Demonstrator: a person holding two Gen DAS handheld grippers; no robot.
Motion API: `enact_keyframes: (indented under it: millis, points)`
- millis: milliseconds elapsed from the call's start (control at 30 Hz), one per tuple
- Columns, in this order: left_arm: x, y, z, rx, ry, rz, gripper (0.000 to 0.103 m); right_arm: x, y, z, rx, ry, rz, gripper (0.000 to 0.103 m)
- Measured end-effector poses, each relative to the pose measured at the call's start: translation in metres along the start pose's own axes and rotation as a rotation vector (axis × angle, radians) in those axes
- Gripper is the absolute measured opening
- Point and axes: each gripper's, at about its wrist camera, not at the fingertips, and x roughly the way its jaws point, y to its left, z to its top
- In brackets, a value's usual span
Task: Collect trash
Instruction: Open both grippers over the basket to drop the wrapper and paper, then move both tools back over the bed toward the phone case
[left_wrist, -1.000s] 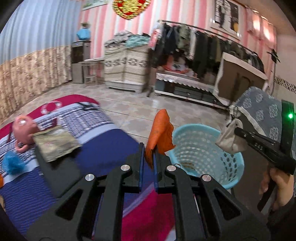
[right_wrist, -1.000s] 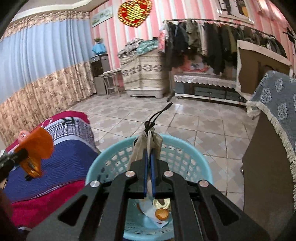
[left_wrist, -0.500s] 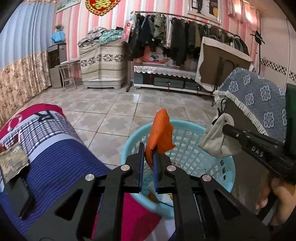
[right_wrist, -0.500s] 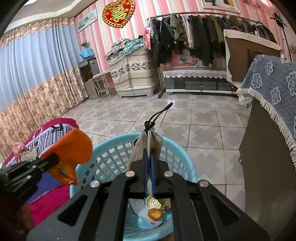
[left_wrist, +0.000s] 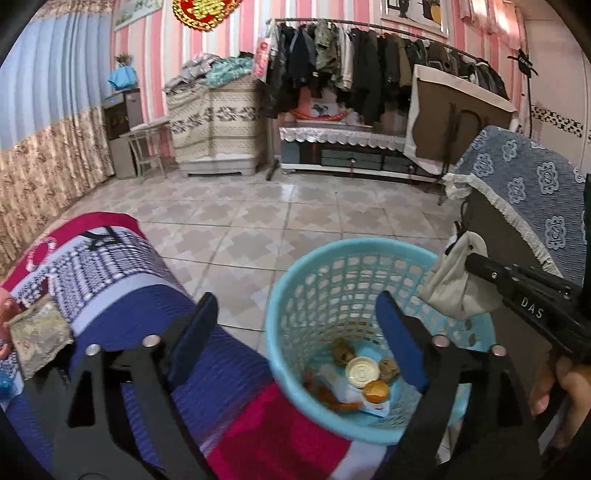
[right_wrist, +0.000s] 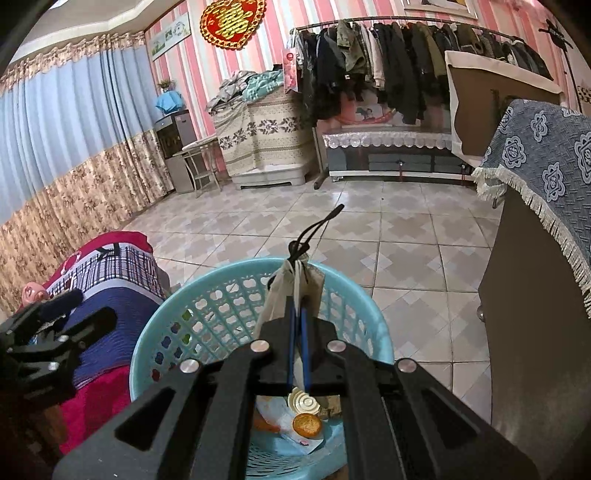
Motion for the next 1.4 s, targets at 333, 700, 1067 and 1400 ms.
enact_keyframes:
  millis: [333,700,1067,1400]
  points:
    - [-0.027,0.048,-0.012,-0.07,-0.014,0.135,0.097,0.012,0.031,-0.004,-0.038,0.008,0.024,0.003]
    - [-0.051,0.087,-0.024,-0.165,-0.026,0.201,0.097,0.028,0.054,-0.008,-0.05,0.021,0.026,0.005]
    - [-0.066,0.1,-0.031,-0.17,-0.038,0.23,0.097,0.021,0.062,-0.008,-0.033,-0.012,0.037,0.075]
    - [-0.094,0.125,-0.034,-0.218,-0.075,0.283,0.097,0.007,0.076,-0.003,-0.071,-0.052,0.03,0.097]
